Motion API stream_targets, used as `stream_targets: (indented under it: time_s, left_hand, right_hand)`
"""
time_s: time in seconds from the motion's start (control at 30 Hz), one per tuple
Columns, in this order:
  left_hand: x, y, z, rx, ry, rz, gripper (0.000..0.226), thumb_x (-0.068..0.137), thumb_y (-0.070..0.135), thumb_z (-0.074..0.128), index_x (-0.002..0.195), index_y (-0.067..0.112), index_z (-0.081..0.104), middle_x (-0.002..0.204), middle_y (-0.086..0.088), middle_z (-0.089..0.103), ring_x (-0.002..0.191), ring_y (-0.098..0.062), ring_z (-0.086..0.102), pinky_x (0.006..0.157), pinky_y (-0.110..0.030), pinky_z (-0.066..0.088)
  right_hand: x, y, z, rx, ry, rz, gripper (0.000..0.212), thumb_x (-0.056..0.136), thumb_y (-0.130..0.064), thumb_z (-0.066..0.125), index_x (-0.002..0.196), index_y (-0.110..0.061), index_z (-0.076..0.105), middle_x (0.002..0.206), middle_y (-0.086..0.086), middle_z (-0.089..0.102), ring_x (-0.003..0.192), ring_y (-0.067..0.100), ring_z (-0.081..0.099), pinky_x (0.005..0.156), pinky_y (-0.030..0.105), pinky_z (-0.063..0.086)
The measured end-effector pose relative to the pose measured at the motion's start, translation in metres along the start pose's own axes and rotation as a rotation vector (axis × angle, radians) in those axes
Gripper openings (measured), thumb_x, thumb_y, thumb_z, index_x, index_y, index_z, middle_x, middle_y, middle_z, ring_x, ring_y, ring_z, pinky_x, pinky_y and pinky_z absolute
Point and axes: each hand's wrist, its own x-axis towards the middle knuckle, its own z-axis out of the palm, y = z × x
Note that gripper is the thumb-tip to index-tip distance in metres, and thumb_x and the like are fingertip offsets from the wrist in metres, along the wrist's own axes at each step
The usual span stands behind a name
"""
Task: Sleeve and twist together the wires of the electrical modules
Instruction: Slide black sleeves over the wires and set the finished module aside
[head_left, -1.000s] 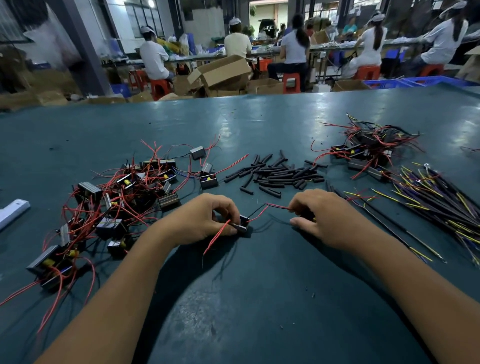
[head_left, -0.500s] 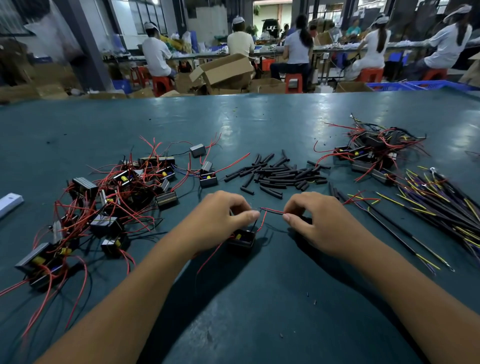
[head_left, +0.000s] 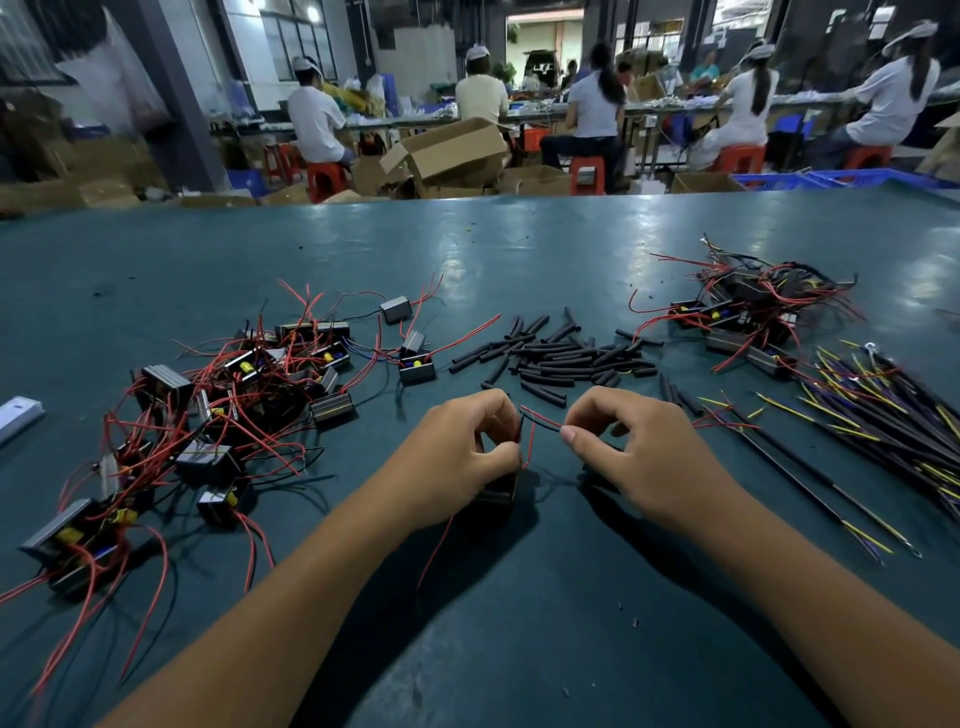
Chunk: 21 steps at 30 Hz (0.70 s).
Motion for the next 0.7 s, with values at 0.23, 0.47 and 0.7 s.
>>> stream_targets:
  time_s: [0.23, 0.47, 0.7]
  left_hand:
    - [-0.0004, 0.0028, 0.0022, -0.021, 0.004, 0.054, 0.013, 0.092, 0.024, 0.068, 0.084, 0.03, 0.06, 0.078, 0.011, 0.07, 0.056, -0.008, 0.051, 0.056, -0.021, 0.043]
    - [-0.0005, 0.003, 0.0042, -0.15, 0.033, -0.014, 0.014, 0.098, 0.024, 0.065, 0.085, 0.017, 0.067, 0.077, 0.003, 0.075, 0.077, -0.028, 0.069, 0.075, -0.041, 0.055]
    - [0.003, -0.0006, 0.0054, -0.213, 0.098, -0.1, 0.008, 0.095, 0.017, 0.066, 0.088, 0.016, 0.064, 0.073, 0.002, 0.075, 0.058, -0.004, 0.062, 0.054, -0.012, 0.043]
  right_hand:
    - [0.0, -0.0053, 0.0031, 0.058, 0.062, -0.017, 0.006, 0.091, -0.017, 0.068, 0.087, -0.021, 0.07, 0.077, -0.009, 0.065, 0.067, -0.006, 0.055, 0.063, 0.005, 0.037]
    - [0.0013, -0.0041, 0.0037, 0.137, 0.028, -0.003, 0.009, 0.095, -0.013, 0.063, 0.089, -0.02, 0.064, 0.077, -0.011, 0.06, 0.064, -0.005, 0.054, 0.061, 0.009, 0.038]
    - [0.0029, -0.0021, -0.0004, 0.129, -0.061, -0.011, 0.01, 0.097, -0.014, 0.06, 0.092, -0.022, 0.061, 0.083, -0.008, 0.06, 0.063, -0.01, 0.053, 0.063, 0.008, 0.04]
